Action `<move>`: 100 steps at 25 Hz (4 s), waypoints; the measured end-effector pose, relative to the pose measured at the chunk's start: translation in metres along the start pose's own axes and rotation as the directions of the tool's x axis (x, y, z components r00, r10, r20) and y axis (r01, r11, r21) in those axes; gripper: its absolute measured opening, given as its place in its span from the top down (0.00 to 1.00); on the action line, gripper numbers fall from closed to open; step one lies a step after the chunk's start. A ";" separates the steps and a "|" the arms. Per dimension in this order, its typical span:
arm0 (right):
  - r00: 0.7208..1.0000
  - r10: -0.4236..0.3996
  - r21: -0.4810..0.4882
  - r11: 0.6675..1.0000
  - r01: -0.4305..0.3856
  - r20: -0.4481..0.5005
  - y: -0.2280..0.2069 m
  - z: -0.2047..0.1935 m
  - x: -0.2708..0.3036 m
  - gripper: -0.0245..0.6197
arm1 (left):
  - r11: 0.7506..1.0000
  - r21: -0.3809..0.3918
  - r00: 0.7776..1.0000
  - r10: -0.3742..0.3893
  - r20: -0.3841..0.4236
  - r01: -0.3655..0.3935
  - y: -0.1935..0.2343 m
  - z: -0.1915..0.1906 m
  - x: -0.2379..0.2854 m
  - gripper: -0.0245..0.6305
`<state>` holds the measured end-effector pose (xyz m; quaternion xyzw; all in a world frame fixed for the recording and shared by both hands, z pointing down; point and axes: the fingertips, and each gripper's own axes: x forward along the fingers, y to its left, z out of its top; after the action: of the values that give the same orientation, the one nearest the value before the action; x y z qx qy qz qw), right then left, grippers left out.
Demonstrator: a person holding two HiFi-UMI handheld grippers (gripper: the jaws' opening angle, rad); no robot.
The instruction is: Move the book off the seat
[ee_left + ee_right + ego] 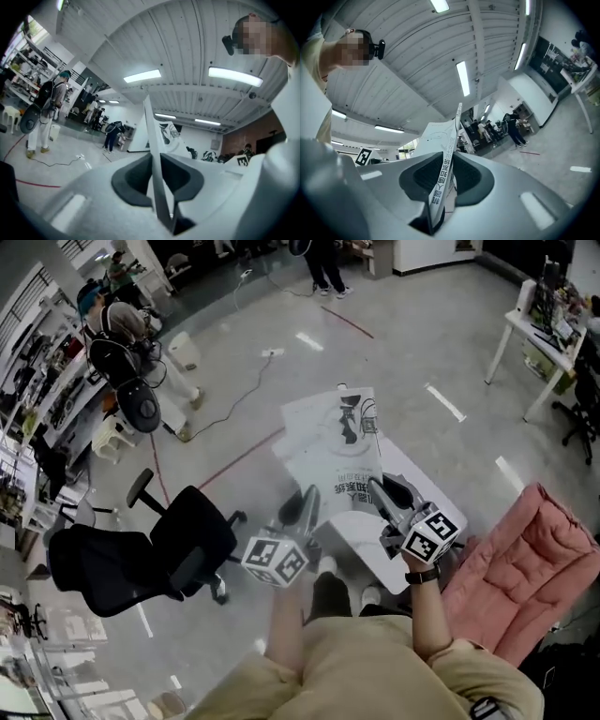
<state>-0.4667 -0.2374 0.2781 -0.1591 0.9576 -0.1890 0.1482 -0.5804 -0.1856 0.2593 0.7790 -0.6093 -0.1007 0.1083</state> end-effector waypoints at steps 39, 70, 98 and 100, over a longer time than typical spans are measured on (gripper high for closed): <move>0.535 -0.563 0.288 0.470 0.834 -0.630 -0.367 -0.507 -0.144 0.85 | 0.974 -0.213 0.539 -0.141 -0.831 -0.074 0.189 -0.612 0.164 0.87; 0.350 -0.661 0.067 0.414 0.908 -0.663 -0.363 -0.475 -0.180 0.78 | 0.989 -0.125 0.549 -0.061 -0.833 -0.079 0.182 -0.599 0.164 0.74; 0.735 -0.672 -0.201 0.736 0.647 -0.091 -0.189 -0.010 -0.079 0.95 | 0.981 0.123 0.964 -0.113 -0.242 0.146 -0.034 -0.122 0.192 0.96; 0.738 -0.672 -0.224 0.730 0.645 -0.062 -0.183 0.016 -0.078 0.95 | 0.979 0.150 0.977 -0.113 -0.180 0.140 -0.044 -0.093 0.192 0.96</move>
<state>-0.3454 -0.3751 0.3563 -0.4883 0.8598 -0.1488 -0.0114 -0.4671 -0.3572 0.3301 0.8283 -0.5529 0.0094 0.0899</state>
